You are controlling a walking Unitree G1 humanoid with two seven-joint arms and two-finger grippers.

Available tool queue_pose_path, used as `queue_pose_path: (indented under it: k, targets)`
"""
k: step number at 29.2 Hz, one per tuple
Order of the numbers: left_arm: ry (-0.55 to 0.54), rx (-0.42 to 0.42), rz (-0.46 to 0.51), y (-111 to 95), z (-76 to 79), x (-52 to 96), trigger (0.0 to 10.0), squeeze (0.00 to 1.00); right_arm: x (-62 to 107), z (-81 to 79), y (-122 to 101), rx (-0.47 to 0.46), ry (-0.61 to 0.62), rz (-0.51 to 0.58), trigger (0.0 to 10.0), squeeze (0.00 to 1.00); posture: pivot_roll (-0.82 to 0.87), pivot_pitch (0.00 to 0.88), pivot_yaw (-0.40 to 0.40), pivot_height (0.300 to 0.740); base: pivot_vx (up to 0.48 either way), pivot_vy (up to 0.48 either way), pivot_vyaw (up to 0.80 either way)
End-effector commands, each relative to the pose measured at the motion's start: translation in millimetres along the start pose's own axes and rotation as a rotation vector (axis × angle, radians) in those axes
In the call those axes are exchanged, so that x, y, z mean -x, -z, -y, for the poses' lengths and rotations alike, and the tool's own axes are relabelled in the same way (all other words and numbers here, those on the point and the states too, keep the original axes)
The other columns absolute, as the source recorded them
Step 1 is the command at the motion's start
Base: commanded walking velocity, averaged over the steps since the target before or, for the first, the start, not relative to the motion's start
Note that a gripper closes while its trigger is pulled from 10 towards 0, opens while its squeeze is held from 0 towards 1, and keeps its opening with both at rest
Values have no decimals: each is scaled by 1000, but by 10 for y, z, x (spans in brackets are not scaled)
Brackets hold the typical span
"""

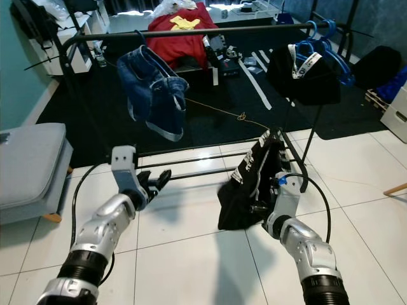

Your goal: Hang hanger

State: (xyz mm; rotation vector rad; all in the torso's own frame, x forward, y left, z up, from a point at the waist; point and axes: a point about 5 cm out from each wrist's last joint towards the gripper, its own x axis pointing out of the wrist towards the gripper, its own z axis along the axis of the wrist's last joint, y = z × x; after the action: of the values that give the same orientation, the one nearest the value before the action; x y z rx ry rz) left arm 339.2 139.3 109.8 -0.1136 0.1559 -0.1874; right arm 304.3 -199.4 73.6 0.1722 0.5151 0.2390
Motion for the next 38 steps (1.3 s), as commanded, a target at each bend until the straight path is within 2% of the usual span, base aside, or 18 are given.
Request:
queue_pose_path:
  k: [1,2,4,7,11,14,16,18,19,20,22,24,25,26,29,31,34,38]
  targets:
    - [-5,-71,-10,31,-27,38,10000,0,-18,-105,36,61,-68,-34,10000,0,13,93,57,740,0,0,0]
    - [28,-103,-11,43,-21,73,10000,0,11,-150,162,192,-161,-147,10000,0,14,92,57,740,0,0,0]
    - [44,-100,-17,48,-18,89,10000,0,25,-160,211,233,-190,-187,10000,0,14,92,57,740,0,0,0]
    - [161,-81,-41,67,18,154,10000,0,120,-173,372,294,-301,-351,10000,0,18,92,54,740,0,0,0]
    - [215,-41,-57,72,44,198,10000,0,164,-155,414,324,-339,-408,10000,0,20,91,52,740,0,0,0]
    - [240,-74,-64,45,22,235,10000,0,198,-33,304,443,-314,-424,10000,0,20,100,55,740,0,0,0]
    - [250,-118,-61,12,-8,239,10000,0,233,58,222,564,-310,-438,10000,0,20,103,56,740,0,0,0]
    - [268,-126,-41,-52,-26,242,10000,0,296,137,119,706,-352,-457,10000,0,21,106,57,740,0,0,0]
    - [281,-132,-25,-96,-32,244,10000,0,380,175,48,811,-430,-489,10000,0,21,107,57,740,0,0,0]
    - [285,-138,-19,-110,-33,243,10000,0,422,181,25,851,-474,-504,10000,0,21,107,57,740,0,0,0]
    - [287,-142,-17,-117,-34,241,10000,0,462,223,-9,888,-479,-530,10000,0,21,108,57,740,0,0,0]
    - [283,-148,-17,-128,-43,241,10000,0,523,302,-98,967,-480,-557,10000,0,20,109,56,740,0,0,0]
    - [283,-148,-17,-128,-43,241,10000,0,523,302,-98,967,-480,-557,10000,0,20,109,56,740,0,0,0]
    - [281,-147,-19,-133,-47,243,10000,0,529,344,-165,1008,-455,-546,10000,0,18,111,57,740,0,0,0]
    - [272,-144,-16,-147,-51,238,10000,0,524,382,-359,1079,-438,-460,10000,0,14,113,56,740,0,0,0]
    - [271,-144,-17,-151,-51,239,10000,0,527,383,-397,1095,-444,-443,10000,0,14,113,56,740,0,0,0]
    - [279,-144,-8,-175,-39,232,10000,0,526,345,-565,1105,-472,-328,10000,0,14,115,55,740,0,0,0]
    - [293,-144,-1,-190,-31,229,10000,0,543,324,-641,1127,-515,-270,10000,0,13,115,56,740,0,0,0]
